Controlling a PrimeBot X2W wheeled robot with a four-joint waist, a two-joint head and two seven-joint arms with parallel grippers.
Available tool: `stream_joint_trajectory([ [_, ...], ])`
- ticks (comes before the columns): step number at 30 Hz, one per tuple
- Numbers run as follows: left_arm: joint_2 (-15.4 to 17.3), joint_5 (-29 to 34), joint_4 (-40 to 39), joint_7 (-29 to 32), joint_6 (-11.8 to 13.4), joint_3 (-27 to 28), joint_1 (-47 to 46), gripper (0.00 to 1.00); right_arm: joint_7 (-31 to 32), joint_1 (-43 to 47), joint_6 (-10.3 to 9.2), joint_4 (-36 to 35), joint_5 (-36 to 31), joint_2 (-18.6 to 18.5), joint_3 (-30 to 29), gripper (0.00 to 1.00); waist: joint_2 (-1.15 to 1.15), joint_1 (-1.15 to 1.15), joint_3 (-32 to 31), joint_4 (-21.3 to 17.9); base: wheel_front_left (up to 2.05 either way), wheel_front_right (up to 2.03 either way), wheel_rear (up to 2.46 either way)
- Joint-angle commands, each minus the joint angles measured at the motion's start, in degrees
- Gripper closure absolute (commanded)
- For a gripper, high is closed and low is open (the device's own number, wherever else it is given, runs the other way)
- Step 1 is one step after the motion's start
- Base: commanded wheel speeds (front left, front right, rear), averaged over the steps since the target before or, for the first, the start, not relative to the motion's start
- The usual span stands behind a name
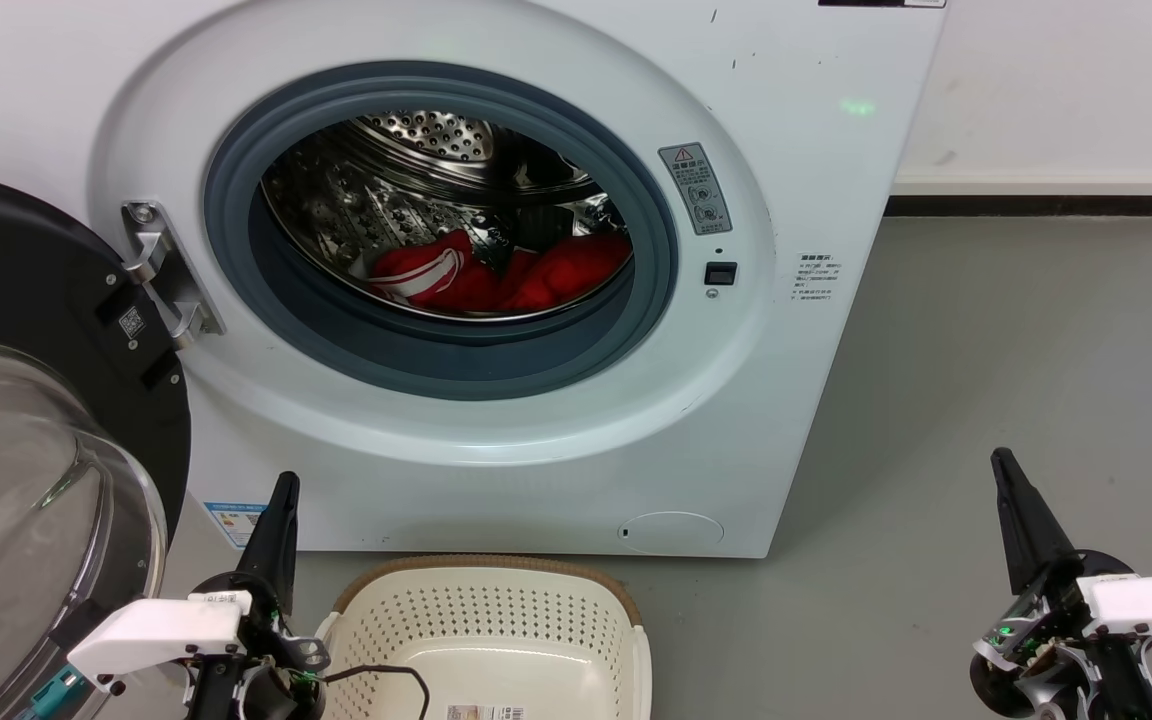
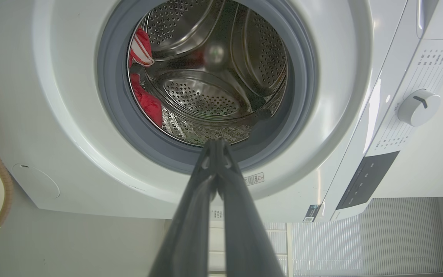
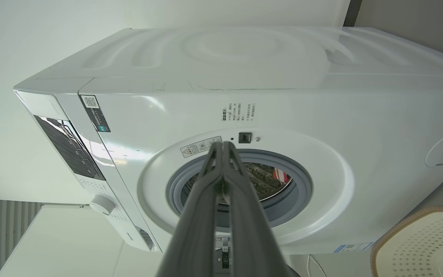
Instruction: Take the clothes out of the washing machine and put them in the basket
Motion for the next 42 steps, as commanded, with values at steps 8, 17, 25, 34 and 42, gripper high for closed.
stream_joint_trajectory([
  [8,-0.1,-0.1,0.0,0.1,-0.1,0.1,-0.4,1.00,0.1,-0.7,-0.02,0.1,0.2,-0.2,0.0,1.00,0.00,0.00,0.0,0.0,0.00,0.00,0.00],
  [17,-0.1,-0.1,0.0,0.1,-0.1,0.1,-0.4,1.00,0.1,-0.7,-0.02,0.1,0.2,-0.2,0.0,1.00,0.00,0.00,0.0,0.0,0.00,0.00,0.00],
  [25,-0.1,-0.1,0.0,0.1,-0.1,0.1,-0.4,1.00,0.1,-0.7,-0.02,0.1,0.2,-0.2,0.0,1.00,0.00,0.00,0.0,0.0,0.00,0.00,0.00],
  [34,-0.1,-0.1,0.0,0.1,-0.1,0.1,-0.4,1.00,0.1,-0.7,-0.02,0.1,0.2,-0.2,0.0,1.00,0.00,0.00,0.0,0.0,0.00,0.00,0.00],
  [42,-0.1,0.2,1.0,-0.6,0.0,-0.3,1.0,0.00,-0.5,1.0,-0.01,1.0,-0.2,0.2,0.3,0.00,0.00,0.00,0.0,0.0,0.00,0.00,0.00],
])
